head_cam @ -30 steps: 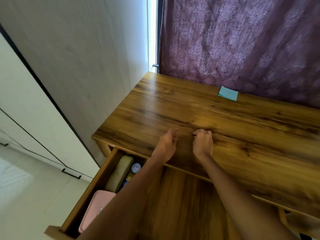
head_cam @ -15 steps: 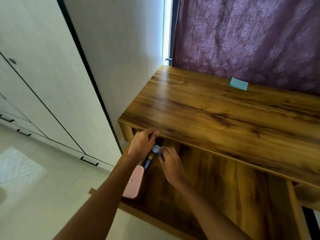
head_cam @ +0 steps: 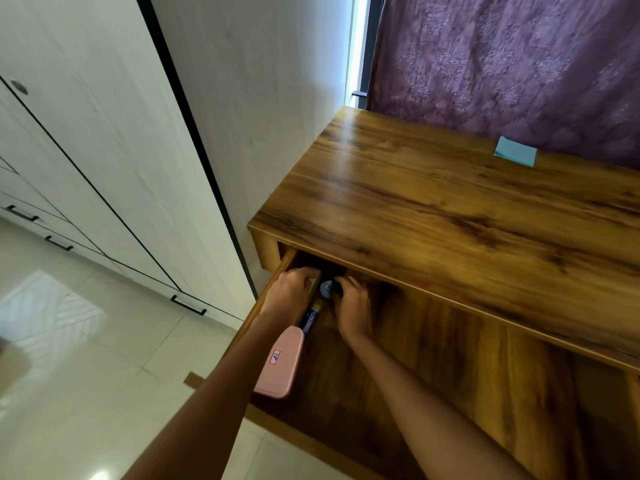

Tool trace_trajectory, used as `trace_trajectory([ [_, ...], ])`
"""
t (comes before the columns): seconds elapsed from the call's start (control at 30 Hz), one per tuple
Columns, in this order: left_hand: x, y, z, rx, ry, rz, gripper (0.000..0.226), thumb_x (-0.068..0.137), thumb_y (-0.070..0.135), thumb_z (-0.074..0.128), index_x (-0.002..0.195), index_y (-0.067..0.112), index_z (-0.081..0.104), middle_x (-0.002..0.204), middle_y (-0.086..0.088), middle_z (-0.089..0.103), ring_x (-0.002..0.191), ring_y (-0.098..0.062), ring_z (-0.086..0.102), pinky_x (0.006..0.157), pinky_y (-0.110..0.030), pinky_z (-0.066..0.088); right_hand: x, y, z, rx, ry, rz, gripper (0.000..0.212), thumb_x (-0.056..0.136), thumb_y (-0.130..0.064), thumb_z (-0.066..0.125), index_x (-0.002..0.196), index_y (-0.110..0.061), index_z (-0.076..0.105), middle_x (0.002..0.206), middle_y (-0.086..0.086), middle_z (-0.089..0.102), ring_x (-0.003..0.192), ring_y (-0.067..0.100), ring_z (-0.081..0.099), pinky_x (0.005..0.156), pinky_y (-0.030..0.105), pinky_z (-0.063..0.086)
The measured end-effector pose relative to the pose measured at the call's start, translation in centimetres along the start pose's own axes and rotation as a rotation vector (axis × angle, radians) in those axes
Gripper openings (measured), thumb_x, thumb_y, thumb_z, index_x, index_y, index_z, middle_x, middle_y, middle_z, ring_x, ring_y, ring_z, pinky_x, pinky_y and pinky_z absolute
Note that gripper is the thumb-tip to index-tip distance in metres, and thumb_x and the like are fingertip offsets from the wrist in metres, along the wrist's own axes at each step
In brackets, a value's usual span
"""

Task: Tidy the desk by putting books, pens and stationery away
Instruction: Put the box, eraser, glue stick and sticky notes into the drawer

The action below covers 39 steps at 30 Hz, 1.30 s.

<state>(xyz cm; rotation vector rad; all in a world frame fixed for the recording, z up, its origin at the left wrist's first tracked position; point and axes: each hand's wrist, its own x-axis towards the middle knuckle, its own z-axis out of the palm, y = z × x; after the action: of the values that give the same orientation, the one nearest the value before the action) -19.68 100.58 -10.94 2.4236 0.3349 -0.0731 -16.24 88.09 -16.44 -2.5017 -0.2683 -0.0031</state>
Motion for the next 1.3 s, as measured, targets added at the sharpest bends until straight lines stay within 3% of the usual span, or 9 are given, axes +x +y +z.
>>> trace_trajectory([
  [0.1, 0.8, -0.2, 0.5, 0.01, -0.041, -0.025, 0.037, 0.093, 0.012, 0.053, 0.129, 0.022, 0.051, 0.126, -0.004, 0.057, 0.11, -0.022, 0.059, 0.091, -0.036, 0.053, 1.0, 0.2, 0.6, -0.012, -0.05, -0.027, 0.044, 0.093, -0.002, 0.049, 0.136, -0.012, 0.05, 0.135, 0.007, 0.055, 0.125, 0.021, 0.049, 0.102, 0.026, 0.041],
  [0.2, 1.5, -0.1, 0.7, -0.004, -0.075, 0.007, 0.044, 0.09, 0.004, 0.055, 0.131, 0.019, 0.05, 0.127, -0.005, 0.057, 0.108, -0.022, 0.061, 0.088, -0.038, 0.055, 1.6, 0.3, 0.8, -0.006, -0.06, -0.049, 0.044, 0.091, -0.004, 0.054, 0.134, -0.011, 0.052, 0.133, 0.008, 0.057, 0.123, 0.021, 0.052, 0.102, 0.028, 0.043],
  [0.43, 2.2, 0.0, 0.8, -0.034, -0.078, 0.009, 0.037, 0.093, 0.005, 0.05, 0.127, 0.017, 0.051, 0.119, -0.006, 0.059, 0.091, -0.021, 0.065, 0.079, -0.035, 0.057, 1.7, 0.4, 0.3, 0.053, -0.079, -0.057, 0.039, 0.093, -0.004, 0.051, 0.132, -0.01, 0.054, 0.13, 0.009, 0.059, 0.12, 0.02, 0.056, 0.099, 0.023, 0.043],
  [0.7, 1.6, -0.2, 0.6, -0.061, -0.072, -0.032, 0.049, 0.088, 0.001, 0.054, 0.132, 0.021, 0.048, 0.128, -0.005, 0.054, 0.109, -0.021, 0.058, 0.089, -0.038, 0.055, 1.3, 0.1, -0.1, 0.083, -0.081, -0.025, 0.046, 0.091, -0.001, 0.054, 0.136, -0.01, 0.049, 0.137, 0.009, 0.053, 0.126, 0.02, 0.051, 0.103, 0.025, 0.041],
  [0.83, 1.1, 0.1, 0.3, -0.036, -0.031, 0.004, 0.042, 0.091, 0.005, 0.053, 0.131, 0.02, 0.049, 0.125, -0.004, 0.056, 0.101, -0.02, 0.062, 0.084, -0.035, 0.056, 0.5, 0.0, -0.9, 0.084, -0.057, -0.019, 0.046, 0.088, -0.005, 0.06, 0.133, -0.012, 0.052, 0.133, 0.007, 0.056, 0.123, 0.02, 0.053, 0.1, 0.026, 0.044],
  [1.0, 0.4, 1.5, -0.2, 0.024, 0.147, 0.113, 0.025, 0.098, 0.019, 0.045, 0.119, 0.022, 0.058, 0.119, 0.0, 0.063, 0.103, -0.015, 0.062, 0.081, -0.029, 0.052, -1.1, -0.3, -3.0, 0.043, 0.055, -0.1, 0.025, 0.09, -0.015, 0.06, 0.115, -0.011, 0.063, 0.112, 0.002, 0.066, 0.103, 0.015, 0.062, 0.081, 0.017, 0.043],
  [1.13, -0.7, 3.7, -0.7, 0.024, 0.277, 0.25, 0.021, 0.098, 0.017, 0.044, 0.11, 0.021, 0.061, 0.108, 0.002, 0.066, 0.094, -0.015, 0.062, 0.072, -0.023, 0.046, -2.3, -0.8, -5.5, 0.004, 0.24, -0.162, 0.01, 0.087, -0.018, 0.063, 0.095, -0.014, 0.069, 0.09, 0.0, 0.071, 0.081, 0.014, 0.068, 0.067, 0.023, 0.051],
  [1.2, -1.1, 5.2, -1.0, 0.029, 0.316, 0.333, 0.021, 0.095, 0.012, 0.048, 0.111, 0.018, 0.061, 0.108, -0.002, 0.065, 0.098, -0.018, 0.061, 0.076, -0.027, 0.048, -2.5, -1.2, -7.2, -0.009, 0.349, -0.178, 0.005, 0.086, -0.016, 0.064, 0.089, -0.015, 0.068, 0.084, -0.001, 0.071, 0.076, 0.013, 0.068, 0.063, 0.024, 0.053],
  [1.3, -2.0, 7.9, -0.8, 0.095, 0.324, 0.426, 0.031, 0.091, 0.003, 0.052, 0.12, 0.011, 0.058, 0.119, -0.007, 0.062, 0.113, -0.025, 0.054, 0.094, -0.037, 0.046, -3.0, -1.5, -10.6, -0.041, 0.455, -0.177, 0.002, 0.084, -0.011, 0.065, 0.086, -0.013, 0.065, 0.082, 0.0, 0.068, 0.076, 0.015, 0.065, 0.064, 0.025, 0.051],
])
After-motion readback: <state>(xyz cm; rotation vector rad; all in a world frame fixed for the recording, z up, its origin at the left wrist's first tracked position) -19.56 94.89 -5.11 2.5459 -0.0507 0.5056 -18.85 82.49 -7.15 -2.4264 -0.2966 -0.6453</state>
